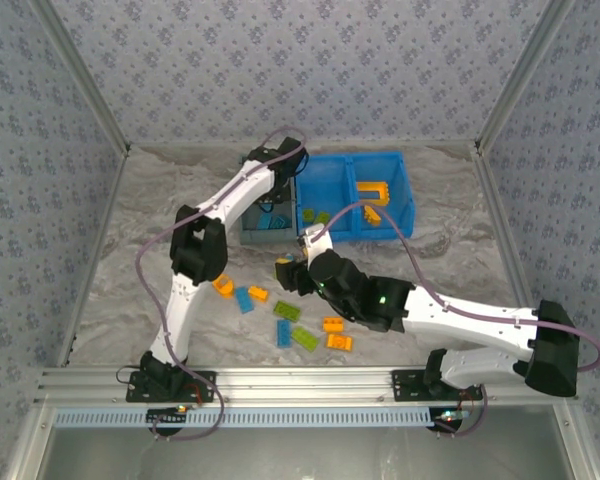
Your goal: Sort the legos into containers by color
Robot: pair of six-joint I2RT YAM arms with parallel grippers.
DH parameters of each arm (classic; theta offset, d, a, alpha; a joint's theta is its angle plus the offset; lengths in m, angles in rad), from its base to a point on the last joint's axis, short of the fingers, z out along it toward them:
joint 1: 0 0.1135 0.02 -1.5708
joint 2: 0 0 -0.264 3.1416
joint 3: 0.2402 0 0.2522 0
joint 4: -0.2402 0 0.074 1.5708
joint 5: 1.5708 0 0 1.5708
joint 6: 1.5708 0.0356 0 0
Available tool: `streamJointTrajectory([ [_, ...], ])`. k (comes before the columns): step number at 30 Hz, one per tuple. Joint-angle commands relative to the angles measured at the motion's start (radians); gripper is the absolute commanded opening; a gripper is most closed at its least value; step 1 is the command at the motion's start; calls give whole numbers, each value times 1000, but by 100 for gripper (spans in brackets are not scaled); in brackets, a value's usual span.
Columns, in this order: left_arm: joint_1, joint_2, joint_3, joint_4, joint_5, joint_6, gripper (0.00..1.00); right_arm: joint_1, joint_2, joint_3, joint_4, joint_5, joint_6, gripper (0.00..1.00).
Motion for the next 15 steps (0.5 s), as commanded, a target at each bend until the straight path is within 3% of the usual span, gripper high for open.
streamJointTrajectory([
  [1,3,31,62,-89,-39,-4,36,2,-36,-23,6,40,20,68],
  [7,-20,-56,65,-96,-54,2,49,-2,-70,-58,-20,37,34,69],
  [15,-105,-368,-71,-110,-177,-31,54,-12,6,-34,-103,-44,-10,68],
])
